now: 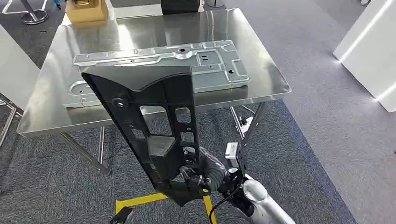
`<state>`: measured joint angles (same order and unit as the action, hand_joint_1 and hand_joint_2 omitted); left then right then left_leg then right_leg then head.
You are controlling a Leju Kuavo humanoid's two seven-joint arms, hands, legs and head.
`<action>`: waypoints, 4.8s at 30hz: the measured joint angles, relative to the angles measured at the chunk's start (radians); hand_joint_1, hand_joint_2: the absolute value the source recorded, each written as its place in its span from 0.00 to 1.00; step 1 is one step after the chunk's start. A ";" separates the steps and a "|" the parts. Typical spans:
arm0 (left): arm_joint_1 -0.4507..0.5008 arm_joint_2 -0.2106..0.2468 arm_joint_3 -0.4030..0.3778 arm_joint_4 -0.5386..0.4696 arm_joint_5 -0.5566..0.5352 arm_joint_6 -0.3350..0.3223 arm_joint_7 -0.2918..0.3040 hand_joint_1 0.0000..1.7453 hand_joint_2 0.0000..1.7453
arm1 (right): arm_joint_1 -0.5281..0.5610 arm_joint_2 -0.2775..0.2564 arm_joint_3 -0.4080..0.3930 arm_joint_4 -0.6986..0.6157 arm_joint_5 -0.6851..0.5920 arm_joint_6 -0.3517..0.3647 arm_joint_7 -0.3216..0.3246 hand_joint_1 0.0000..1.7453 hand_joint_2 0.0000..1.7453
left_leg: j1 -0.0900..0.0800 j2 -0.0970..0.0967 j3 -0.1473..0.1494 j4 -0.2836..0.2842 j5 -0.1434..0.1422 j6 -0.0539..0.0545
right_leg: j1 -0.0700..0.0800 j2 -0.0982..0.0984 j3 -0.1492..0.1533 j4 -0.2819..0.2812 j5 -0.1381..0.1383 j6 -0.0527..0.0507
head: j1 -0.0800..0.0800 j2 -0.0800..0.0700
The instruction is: Take the parts from the cabinet and place them on the table.
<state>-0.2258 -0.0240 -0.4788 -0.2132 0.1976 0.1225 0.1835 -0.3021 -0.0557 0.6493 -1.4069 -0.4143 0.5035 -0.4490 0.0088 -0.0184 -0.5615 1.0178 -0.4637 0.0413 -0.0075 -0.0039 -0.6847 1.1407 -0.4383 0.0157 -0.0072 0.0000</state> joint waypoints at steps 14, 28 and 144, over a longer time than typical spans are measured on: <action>0.004 -0.002 0.000 0.000 -0.003 -0.002 0.000 0.00 1.00 | 0.004 -0.001 0.000 -0.005 0.000 0.000 0.000 1.00 1.00 | 0.002 0.012 -0.156 0.240 -0.048 -0.053 | -0.003 0.004 0.115 -0.120 -0.037 -0.042 | -0.002 0.000; 0.001 0.000 -0.001 0.003 -0.003 -0.002 -0.001 0.00 1.00 | 0.008 -0.002 0.000 -0.009 0.000 0.000 0.000 1.00 1.00 | -0.008 0.008 0.014 -0.020 0.000 0.008 | -0.004 0.004 -0.058 0.173 -0.137 0.010 | 0.000 0.000; 0.009 -0.031 0.006 -0.023 -0.124 0.000 -0.092 0.00 1.00 | -0.570 0.316 0.201 0.857 1.323 -0.936 0.243 0.00 0.00 | -0.003 0.011 -0.048 -0.012 0.044 -0.029 | 0.007 0.011 0.055 -0.109 0.006 -0.024 | 0.000 0.000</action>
<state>-0.2168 -0.0546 -0.4723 -0.2361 0.0736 0.1221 0.0916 -0.8722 0.2605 0.8507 -0.5501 0.9083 -0.4322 -0.2060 0.0054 -0.0075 -0.6096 1.0054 -0.4202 0.0123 -0.0003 0.0069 -0.6292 1.0321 -0.4321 -0.0085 -0.0073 0.0000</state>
